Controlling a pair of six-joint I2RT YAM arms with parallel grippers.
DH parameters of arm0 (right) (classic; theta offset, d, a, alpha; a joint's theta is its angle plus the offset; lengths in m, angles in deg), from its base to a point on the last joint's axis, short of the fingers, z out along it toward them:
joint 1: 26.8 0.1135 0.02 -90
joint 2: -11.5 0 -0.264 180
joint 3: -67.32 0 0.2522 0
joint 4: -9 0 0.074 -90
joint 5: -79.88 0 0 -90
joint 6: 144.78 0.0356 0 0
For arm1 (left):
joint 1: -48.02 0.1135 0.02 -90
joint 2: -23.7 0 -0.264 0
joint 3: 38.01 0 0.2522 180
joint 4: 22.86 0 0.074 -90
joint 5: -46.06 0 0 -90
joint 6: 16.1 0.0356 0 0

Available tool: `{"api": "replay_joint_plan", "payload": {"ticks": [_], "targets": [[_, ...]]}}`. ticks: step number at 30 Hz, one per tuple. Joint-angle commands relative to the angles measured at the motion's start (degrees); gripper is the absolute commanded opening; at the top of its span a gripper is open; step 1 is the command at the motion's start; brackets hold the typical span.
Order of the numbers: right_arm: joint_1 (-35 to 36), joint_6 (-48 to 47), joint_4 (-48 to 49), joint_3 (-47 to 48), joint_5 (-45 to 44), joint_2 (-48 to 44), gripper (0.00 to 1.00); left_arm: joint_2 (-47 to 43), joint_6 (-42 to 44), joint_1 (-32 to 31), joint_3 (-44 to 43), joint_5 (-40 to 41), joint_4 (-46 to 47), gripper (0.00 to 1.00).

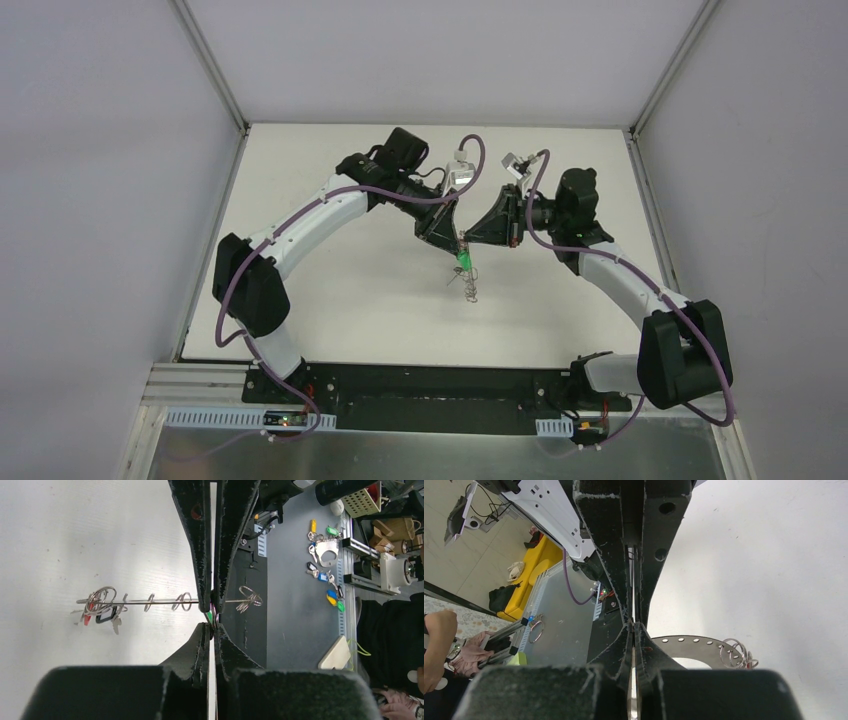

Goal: Put the keys on the keyring

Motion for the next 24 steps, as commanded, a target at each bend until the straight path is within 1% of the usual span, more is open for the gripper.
{"api": "replay_joint_plan", "payload": {"ticks": [1,16,24], "targets": [[-0.59,0.13,3.99,1.99,-0.18,-1.80,0.00,-2.24,-0.51,0.08,0.12,-3.94,1.57,0.00],[-0.73,0.91,5.21,1.56,-0.72,-2.23,0.00,-0.54,-4.77,-0.01,0.47,-4.35,4.78,0.00],[-0.67,1.01,5.50,1.30,-0.72,-2.22,0.00,-0.13,-4.92,-0.11,0.30,-3.99,4.70,0.00]]}}
